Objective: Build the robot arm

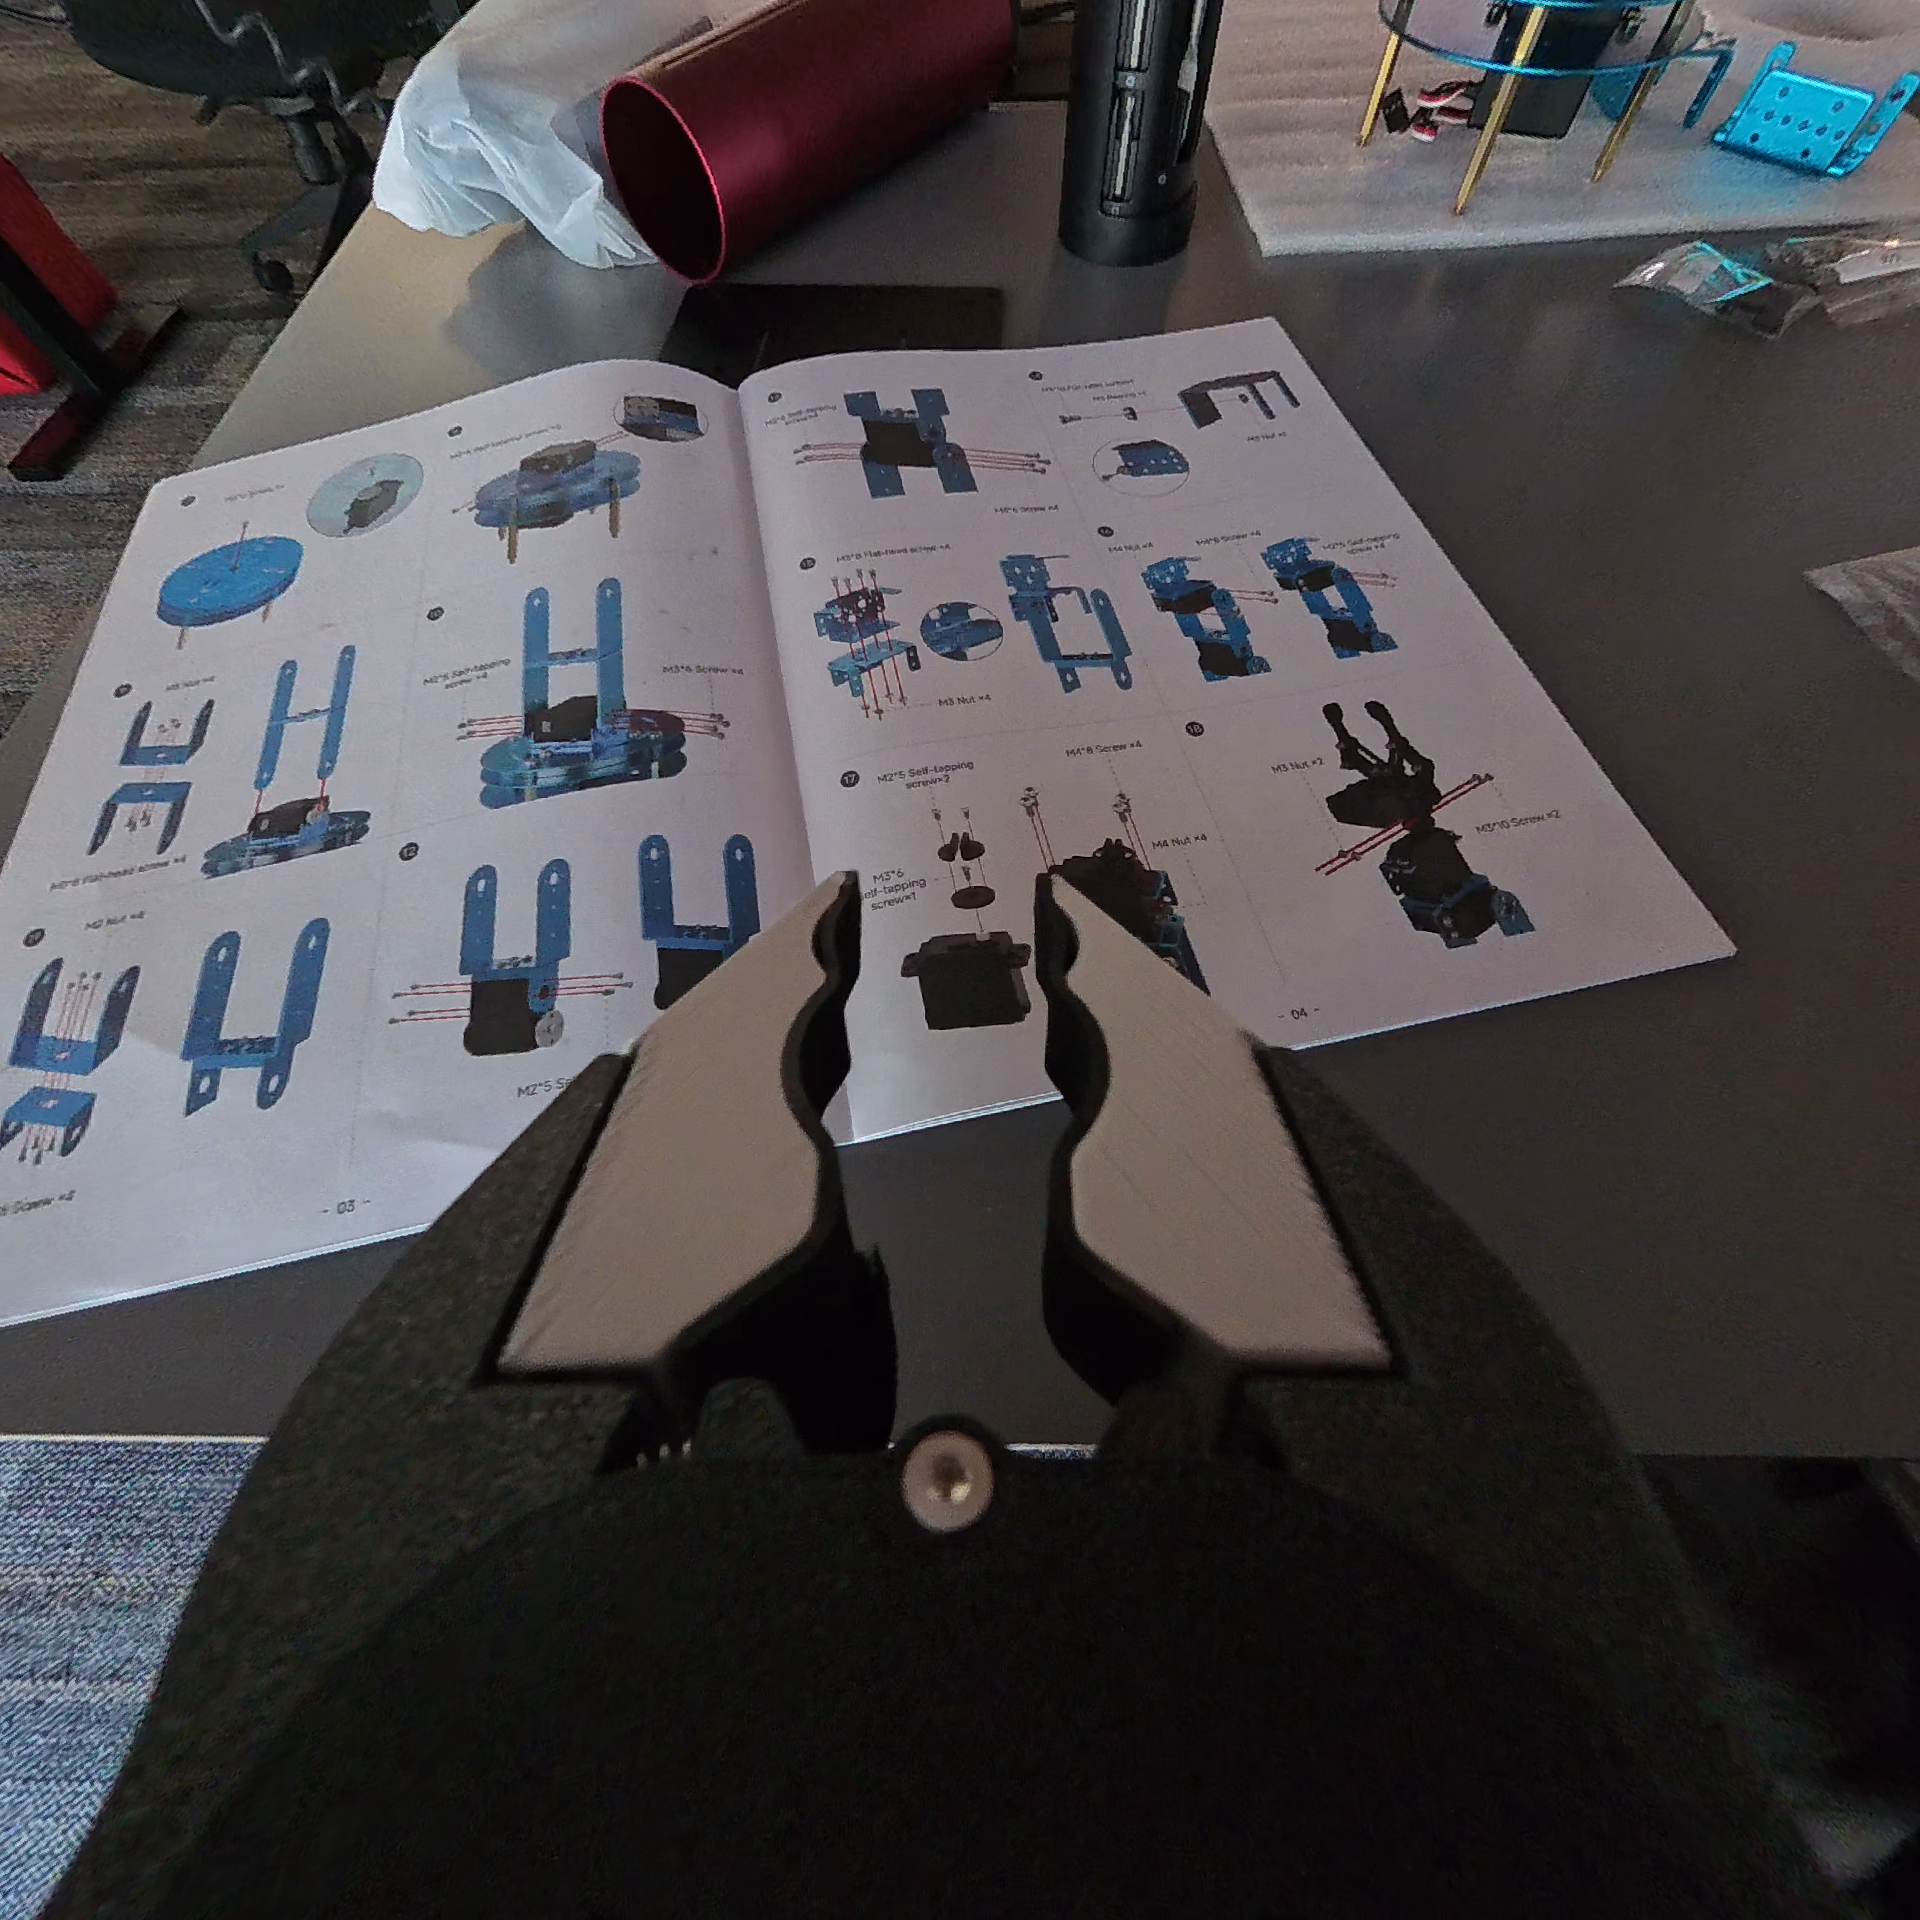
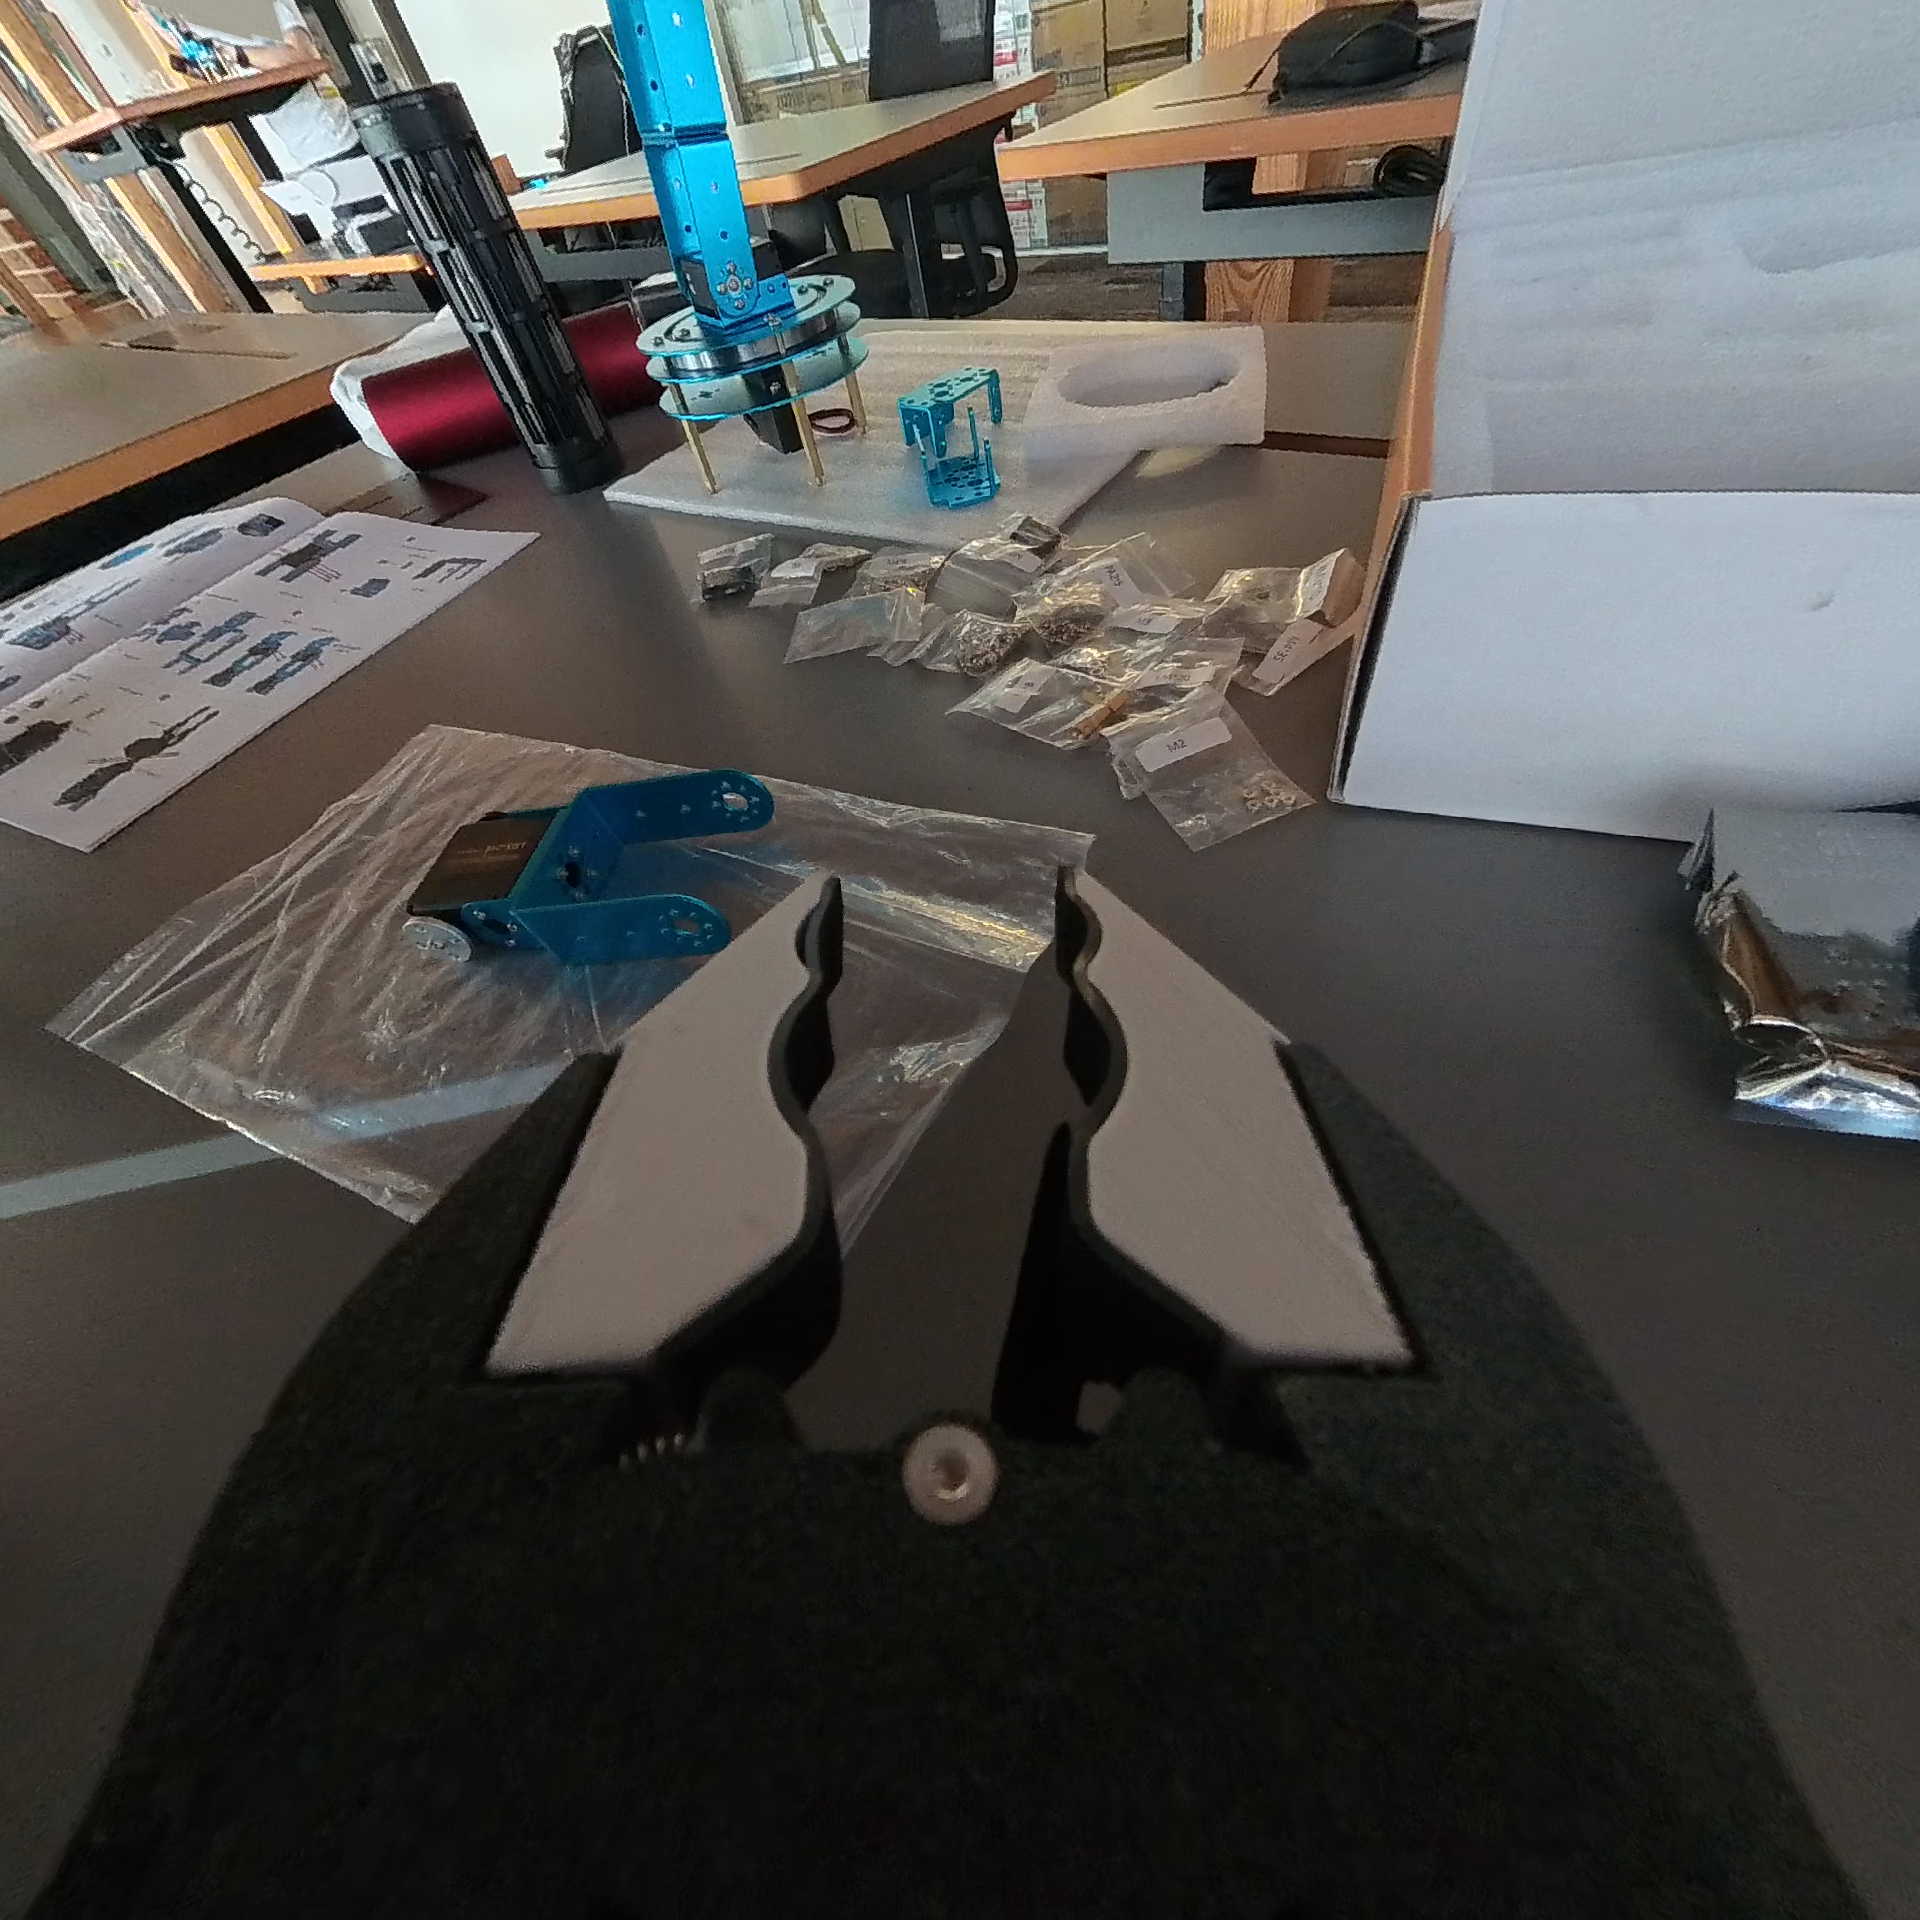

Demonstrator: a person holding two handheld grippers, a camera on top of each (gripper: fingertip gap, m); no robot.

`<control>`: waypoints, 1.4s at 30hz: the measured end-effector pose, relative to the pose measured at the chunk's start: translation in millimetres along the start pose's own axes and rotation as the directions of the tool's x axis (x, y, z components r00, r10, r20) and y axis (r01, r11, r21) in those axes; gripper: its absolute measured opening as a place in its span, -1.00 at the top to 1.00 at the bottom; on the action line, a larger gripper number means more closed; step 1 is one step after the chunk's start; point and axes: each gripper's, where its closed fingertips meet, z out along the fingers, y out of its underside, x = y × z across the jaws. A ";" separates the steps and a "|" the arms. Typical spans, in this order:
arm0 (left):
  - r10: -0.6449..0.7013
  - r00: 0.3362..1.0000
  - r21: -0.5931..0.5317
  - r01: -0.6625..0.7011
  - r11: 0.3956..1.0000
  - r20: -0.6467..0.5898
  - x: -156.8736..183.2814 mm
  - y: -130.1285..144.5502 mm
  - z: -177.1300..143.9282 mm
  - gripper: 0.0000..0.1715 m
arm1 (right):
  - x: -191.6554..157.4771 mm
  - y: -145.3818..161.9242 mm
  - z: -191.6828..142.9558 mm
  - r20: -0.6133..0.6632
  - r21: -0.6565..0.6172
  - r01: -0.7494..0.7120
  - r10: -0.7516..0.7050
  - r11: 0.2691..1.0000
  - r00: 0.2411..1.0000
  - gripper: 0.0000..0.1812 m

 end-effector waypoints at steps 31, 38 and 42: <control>-0.071 0.974 -0.037 0.081 0.996 0.217 -73.5 23.9 -44.4 0.63 | -2.7 3.0 2.3 0.013 -0.021 0.009 -0.009 1.000 1.000 0.56; -0.081 0.974 -0.043 0.092 0.995 0.211 -75.9 32.6 -49.5 0.62 | -1.6 1.3 0.9 0.019 -0.008 -0.009 0.009 1.000 1.000 0.56; -0.067 0.979 -0.057 0.079 0.995 0.193 -70.2 37.6 -47.7 0.62 | -1.5 1.0 0.6 0.018 -0.005 -0.009 0.009 1.000 1.000 0.56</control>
